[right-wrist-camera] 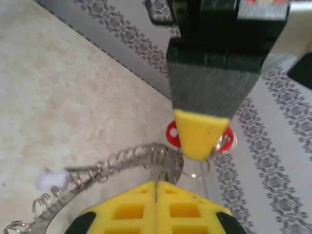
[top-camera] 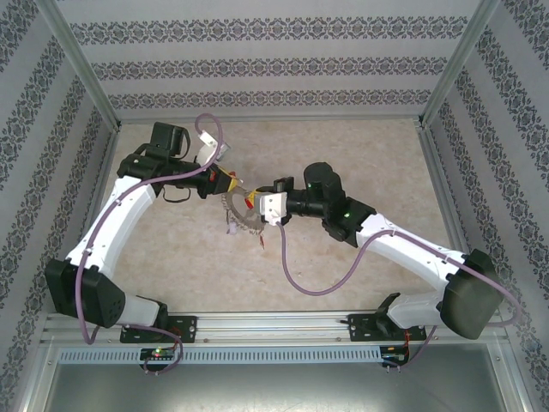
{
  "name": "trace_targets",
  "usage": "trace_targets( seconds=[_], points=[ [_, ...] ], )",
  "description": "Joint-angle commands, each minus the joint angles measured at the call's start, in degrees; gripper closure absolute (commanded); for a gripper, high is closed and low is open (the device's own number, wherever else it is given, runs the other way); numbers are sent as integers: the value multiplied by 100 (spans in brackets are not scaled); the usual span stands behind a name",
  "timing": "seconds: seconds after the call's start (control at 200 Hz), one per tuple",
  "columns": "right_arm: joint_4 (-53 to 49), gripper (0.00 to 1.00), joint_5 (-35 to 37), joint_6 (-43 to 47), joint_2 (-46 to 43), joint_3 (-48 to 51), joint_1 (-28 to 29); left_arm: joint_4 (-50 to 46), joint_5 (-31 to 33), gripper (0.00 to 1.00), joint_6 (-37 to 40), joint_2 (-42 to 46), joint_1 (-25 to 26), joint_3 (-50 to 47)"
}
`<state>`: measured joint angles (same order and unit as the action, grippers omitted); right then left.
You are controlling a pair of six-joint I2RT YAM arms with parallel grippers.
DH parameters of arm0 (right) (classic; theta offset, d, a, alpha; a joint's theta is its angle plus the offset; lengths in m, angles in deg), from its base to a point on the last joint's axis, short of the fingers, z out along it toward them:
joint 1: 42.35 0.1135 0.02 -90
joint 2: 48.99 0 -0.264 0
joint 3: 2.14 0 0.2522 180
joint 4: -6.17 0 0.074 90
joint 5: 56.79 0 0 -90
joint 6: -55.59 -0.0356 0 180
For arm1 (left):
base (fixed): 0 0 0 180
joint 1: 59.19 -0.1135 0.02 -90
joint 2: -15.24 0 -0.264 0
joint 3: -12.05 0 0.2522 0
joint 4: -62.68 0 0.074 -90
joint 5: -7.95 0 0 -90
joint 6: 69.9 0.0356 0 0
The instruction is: Put the keys on the keyring
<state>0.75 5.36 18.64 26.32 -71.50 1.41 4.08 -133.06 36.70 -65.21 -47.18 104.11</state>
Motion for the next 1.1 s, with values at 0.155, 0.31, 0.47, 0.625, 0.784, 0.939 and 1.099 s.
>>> trace_targets(
  seconds=[0.155,0.31,0.47,0.625,0.784,0.939,1.099],
  points=[
    [410,100,-405,-879,271,233,84,392,-618,88,841,-245,36,-590],
    [382,100,-252,-809,617,388,23,479,-1039,90,1076,-399,31,-710],
    [336,100,-209,-730,828,575,-105,372,-1249,99,1312,-516,34,-793],
    [269,100,-280,-680,960,672,-156,570,-1135,88,1150,-507,36,-979],
    [295,100,-293,-723,1078,723,-229,697,-963,87,950,-576,20,-1054],
    [327,100,-425,-874,1111,809,-367,466,-813,93,920,-985,20,-802],
    [425,100,-550,-1044,1087,945,-490,742,-1087,81,815,-1101,21,-872]
  ],
)
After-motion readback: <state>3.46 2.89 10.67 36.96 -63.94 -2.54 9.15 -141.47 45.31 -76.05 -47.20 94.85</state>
